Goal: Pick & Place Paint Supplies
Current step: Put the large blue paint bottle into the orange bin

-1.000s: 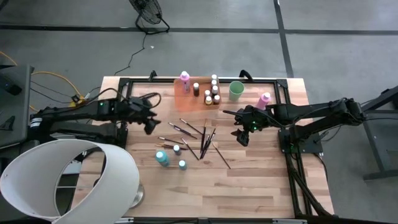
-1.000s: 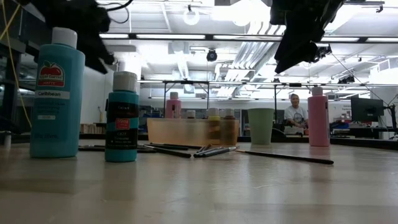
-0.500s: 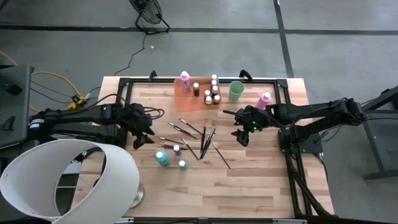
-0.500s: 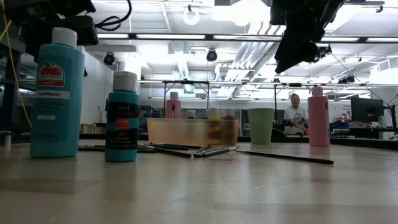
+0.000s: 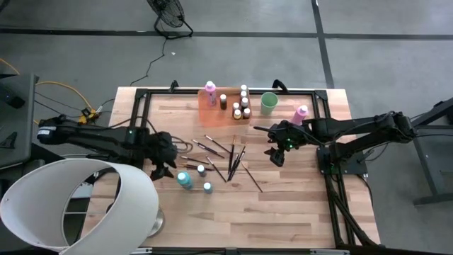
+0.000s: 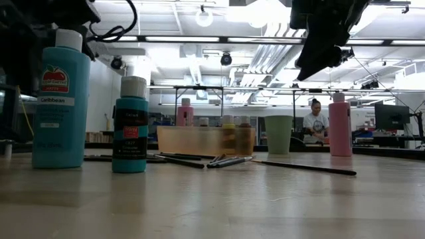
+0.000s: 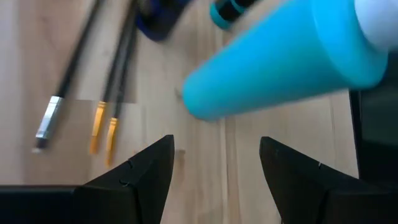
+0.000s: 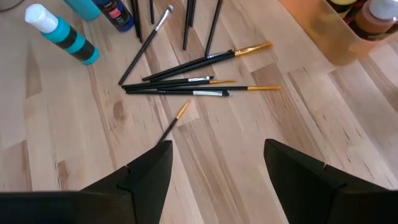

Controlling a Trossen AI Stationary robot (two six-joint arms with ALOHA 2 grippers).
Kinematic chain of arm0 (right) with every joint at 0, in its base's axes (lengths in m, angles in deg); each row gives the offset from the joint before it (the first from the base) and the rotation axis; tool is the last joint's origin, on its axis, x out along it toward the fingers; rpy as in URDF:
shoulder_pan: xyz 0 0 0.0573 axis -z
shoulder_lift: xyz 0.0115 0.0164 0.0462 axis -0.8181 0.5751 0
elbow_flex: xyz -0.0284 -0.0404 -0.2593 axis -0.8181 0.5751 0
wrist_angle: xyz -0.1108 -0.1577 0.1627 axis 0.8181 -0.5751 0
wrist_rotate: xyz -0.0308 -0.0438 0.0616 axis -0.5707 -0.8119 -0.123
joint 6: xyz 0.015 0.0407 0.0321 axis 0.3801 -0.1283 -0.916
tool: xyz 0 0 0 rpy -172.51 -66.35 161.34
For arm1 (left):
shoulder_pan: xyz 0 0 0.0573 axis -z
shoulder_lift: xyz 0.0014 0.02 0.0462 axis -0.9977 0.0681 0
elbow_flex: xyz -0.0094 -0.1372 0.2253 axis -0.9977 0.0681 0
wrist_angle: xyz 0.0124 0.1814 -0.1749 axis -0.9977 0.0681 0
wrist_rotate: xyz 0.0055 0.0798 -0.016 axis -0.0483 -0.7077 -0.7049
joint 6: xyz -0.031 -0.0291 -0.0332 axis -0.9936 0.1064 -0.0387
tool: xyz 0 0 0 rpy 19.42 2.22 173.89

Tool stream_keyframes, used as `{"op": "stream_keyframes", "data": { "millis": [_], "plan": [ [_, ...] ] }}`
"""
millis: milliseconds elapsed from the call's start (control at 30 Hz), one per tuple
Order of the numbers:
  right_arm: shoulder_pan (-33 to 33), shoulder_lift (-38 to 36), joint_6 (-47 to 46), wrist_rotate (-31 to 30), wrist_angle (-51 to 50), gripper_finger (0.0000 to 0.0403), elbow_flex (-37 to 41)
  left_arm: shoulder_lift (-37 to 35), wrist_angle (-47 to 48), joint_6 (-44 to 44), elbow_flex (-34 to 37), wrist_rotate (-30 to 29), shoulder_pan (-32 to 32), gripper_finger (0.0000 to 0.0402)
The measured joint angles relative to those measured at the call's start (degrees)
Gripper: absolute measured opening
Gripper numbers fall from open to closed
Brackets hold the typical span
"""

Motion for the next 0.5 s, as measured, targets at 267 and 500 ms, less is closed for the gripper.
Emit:
{"op": "stream_keyframes", "data": {
  "millis": [267, 500],
  "plan": [
    [0.00, 0.00, -0.37, 0.06, 0.02, 0.0246, 0.00, 5.86, -4.05, 0.05, 0.02, -10.35, 9.22, 0.0232],
    [0.00, 0.00, 0.01, 1.72, -0.01, 0.0246, 0.00, 11.84, -10.23, -3.23, 0.00, -15.90, 12.48, 0.0260]
  ]
}}
